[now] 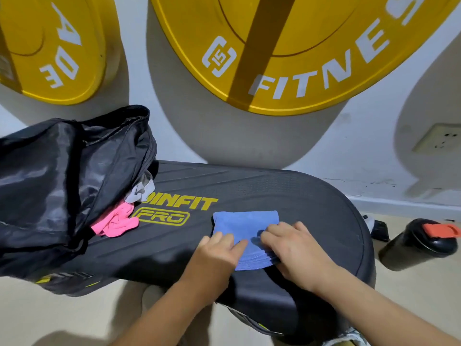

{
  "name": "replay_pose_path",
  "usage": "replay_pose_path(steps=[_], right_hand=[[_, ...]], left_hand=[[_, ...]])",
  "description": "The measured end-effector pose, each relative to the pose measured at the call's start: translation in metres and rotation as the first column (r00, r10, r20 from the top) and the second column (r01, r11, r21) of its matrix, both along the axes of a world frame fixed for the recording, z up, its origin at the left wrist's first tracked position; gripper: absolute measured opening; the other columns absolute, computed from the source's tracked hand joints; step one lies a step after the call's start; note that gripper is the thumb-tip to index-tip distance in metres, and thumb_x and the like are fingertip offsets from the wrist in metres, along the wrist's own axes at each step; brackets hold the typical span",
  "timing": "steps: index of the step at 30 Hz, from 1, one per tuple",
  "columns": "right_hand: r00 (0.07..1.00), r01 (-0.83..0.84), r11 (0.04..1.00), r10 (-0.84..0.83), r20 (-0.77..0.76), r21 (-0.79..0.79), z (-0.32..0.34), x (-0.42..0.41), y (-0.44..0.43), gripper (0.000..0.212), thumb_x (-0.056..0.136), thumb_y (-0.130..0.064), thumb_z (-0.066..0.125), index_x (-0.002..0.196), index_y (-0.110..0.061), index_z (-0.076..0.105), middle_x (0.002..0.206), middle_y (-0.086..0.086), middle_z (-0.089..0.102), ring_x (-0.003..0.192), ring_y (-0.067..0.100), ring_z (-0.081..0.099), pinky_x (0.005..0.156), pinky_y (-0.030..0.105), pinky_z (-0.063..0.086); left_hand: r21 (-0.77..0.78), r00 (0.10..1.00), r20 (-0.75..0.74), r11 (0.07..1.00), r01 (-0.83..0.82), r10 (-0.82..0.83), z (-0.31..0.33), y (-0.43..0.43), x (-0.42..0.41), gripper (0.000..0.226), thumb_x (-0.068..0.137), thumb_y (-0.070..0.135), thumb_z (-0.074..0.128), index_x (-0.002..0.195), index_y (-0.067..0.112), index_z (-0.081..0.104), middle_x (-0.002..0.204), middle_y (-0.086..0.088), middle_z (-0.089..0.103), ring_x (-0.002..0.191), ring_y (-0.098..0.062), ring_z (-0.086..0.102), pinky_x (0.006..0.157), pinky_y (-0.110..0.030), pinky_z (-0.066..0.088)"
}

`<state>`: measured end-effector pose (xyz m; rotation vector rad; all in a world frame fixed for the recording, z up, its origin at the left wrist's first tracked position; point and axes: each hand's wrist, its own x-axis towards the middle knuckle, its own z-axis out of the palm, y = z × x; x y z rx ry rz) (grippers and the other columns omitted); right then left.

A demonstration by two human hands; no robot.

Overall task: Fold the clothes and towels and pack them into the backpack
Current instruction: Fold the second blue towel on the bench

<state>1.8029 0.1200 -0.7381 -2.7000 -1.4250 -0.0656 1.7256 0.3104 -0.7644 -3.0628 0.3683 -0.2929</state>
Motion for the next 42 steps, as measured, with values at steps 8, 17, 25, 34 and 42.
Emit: replay_pose_path(steps=[8, 17, 25, 34, 42], right_hand=[[0.969, -0.083, 0.871, -0.043, -0.243, -0.485, 0.023, -0.018, 0.007, 0.041, 0.083, -0.027, 0.061, 0.122, -0.026, 0.05, 0.119, 0.001, 0.045, 0.109, 0.024, 0.051, 0.074, 0.037, 0.032], [0.891, 0.081, 0.997, -0.066, -0.45, 0.014, -0.034, -0.009, 0.04, 0.068, 0.09, -0.065, 0.012, 0.143, -0.031, 0.037, 0.156, -0.01, 0.026, 0.145, 0.007, 0.016, 0.11, 0.03, 0.028], [0.967, 0.16, 0.982, -0.135, -0.218, 0.102, -0.055, -0.023, 0.034, 0.042, 0.097, -0.038, 0.032, 0.135, -0.03, 0.049, 0.149, -0.006, 0.042, 0.139, 0.015, 0.037, 0.095, 0.038, 0.043], [0.946, 0.302, 0.946, -0.282, -0.159, 0.117, -0.057, -0.034, 0.028, 0.046, 0.086, -0.049, 0.045, 0.122, -0.021, 0.052, 0.139, 0.002, 0.047, 0.128, 0.017, 0.042, 0.098, 0.033, 0.027], [0.967, 0.229, 0.973, -0.229, -0.113, -0.011, -0.068, -0.04, 0.007, 0.06, 0.097, -0.055, 0.021, 0.135, -0.019, 0.051, 0.146, 0.0, 0.046, 0.133, 0.016, 0.045, 0.106, 0.034, 0.024]], left_hand=[[0.047, 0.99, -0.132, 0.997, 0.064, -0.058, -0.031, -0.022, -0.03, 0.051, 0.08, 0.019, 0.032, 0.12, 0.022, 0.063, 0.127, -0.009, 0.062, 0.115, -0.026, 0.059, 0.092, -0.043, 0.05], [-0.153, 0.982, -0.187, 0.988, -0.008, -0.021, -0.031, -0.04, -0.042, 0.045, 0.079, 0.019, 0.04, 0.111, 0.036, 0.065, 0.114, -0.001, 0.067, 0.109, -0.021, 0.063, 0.098, -0.04, 0.046], [-0.636, 0.965, -0.255, 0.741, -0.217, 0.063, -0.007, -0.016, -0.037, 0.038, 0.072, 0.024, 0.037, 0.091, 0.026, 0.07, 0.092, 0.009, 0.07, 0.086, -0.009, 0.06, 0.082, -0.028, 0.048], [-0.305, 0.958, -0.093, 0.908, -0.287, 0.271, -0.058, -0.013, -0.001, 0.042, 0.089, 0.024, 0.032, 0.129, 0.021, 0.045, 0.14, -0.003, 0.051, 0.128, -0.02, 0.048, 0.091, -0.041, 0.049], [-0.296, 0.95, -0.005, 0.907, -0.299, 0.312, -0.04, -0.019, -0.004, 0.055, 0.066, 0.027, 0.078, 0.112, 0.028, 0.047, 0.129, -0.001, 0.055, 0.115, -0.017, 0.045, 0.092, -0.04, 0.039]])
